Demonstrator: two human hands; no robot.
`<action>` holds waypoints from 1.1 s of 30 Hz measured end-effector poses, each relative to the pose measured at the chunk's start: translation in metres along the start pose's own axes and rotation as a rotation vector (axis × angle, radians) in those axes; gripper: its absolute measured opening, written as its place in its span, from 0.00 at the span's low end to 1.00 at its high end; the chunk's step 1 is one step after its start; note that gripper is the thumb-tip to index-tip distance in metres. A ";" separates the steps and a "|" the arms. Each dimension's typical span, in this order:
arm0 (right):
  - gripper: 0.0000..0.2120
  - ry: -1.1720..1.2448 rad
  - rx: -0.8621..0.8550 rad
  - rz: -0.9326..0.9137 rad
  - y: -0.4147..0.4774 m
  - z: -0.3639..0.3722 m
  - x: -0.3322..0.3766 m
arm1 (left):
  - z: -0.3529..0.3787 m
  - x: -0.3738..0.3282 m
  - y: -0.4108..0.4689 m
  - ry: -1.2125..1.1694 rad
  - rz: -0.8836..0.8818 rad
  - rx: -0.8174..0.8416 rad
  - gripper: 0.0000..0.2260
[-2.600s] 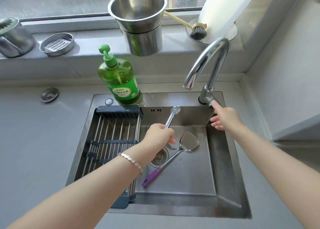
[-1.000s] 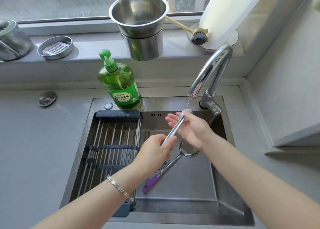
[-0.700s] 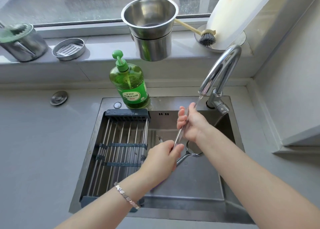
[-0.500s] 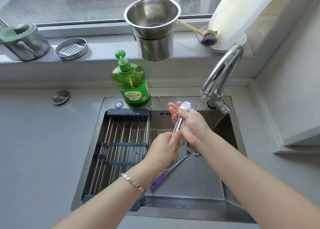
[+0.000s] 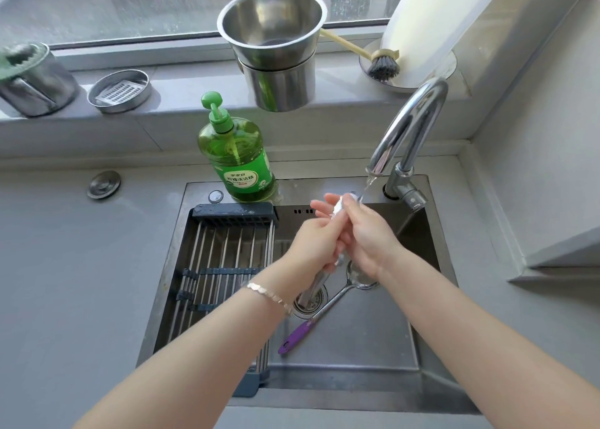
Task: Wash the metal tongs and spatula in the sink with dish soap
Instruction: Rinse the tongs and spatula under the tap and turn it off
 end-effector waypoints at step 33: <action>0.14 0.262 -0.154 0.065 0.001 -0.015 0.005 | -0.027 -0.003 -0.026 0.343 0.299 -0.115 0.05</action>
Point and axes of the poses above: each hand's wrist, its own y-axis towards the middle knuckle, its own z-axis out of the palm, x = y × z, the point moved 9 cm from there along y, towards the middle knuckle
